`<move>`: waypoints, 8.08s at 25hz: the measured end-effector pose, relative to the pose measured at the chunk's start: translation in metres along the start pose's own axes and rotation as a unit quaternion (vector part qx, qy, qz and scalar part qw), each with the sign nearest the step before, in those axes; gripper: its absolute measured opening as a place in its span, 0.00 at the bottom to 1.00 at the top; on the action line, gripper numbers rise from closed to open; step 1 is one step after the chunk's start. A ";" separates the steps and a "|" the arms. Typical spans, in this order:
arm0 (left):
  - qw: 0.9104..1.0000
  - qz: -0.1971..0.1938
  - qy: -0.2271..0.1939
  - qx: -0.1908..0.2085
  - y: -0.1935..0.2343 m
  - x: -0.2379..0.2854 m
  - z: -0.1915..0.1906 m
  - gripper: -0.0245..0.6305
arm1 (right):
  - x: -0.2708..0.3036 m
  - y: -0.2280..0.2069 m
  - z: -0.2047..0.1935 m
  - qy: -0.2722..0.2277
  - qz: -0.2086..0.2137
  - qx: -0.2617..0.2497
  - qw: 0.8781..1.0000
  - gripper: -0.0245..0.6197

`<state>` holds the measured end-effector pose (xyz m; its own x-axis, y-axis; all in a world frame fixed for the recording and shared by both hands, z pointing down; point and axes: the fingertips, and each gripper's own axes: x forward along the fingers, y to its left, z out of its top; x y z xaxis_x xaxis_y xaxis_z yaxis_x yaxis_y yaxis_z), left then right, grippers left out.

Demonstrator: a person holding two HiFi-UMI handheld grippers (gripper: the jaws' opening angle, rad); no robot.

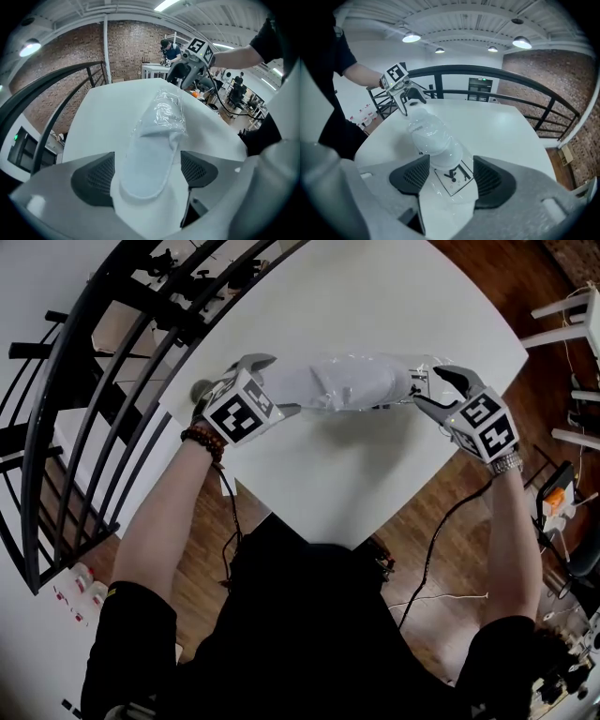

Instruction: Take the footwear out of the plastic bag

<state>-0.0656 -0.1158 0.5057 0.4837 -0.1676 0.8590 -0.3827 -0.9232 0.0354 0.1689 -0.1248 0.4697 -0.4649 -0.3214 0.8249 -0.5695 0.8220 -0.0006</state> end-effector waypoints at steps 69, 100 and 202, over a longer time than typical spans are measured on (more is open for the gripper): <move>0.994 -0.038 0.096 -0.044 0.013 -0.009 -0.080 0.72 | 0.047 0.012 -0.062 0.143 -0.001 -0.020 0.989 0.59; 0.964 0.087 0.053 -0.246 0.033 -0.009 -0.092 0.76 | 0.029 -0.005 -0.088 0.149 -0.035 0.000 0.988 0.59; 0.982 -0.055 0.119 0.134 -0.035 0.076 0.019 0.72 | 0.043 0.003 -0.086 0.134 0.052 -0.093 0.985 0.59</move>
<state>-0.0002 -0.1033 0.5600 0.3006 -0.0056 0.9537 -0.1021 -0.9944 0.0264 0.2055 -0.0961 0.5541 -0.3034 -0.1160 0.9458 -0.3829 0.9238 -0.0095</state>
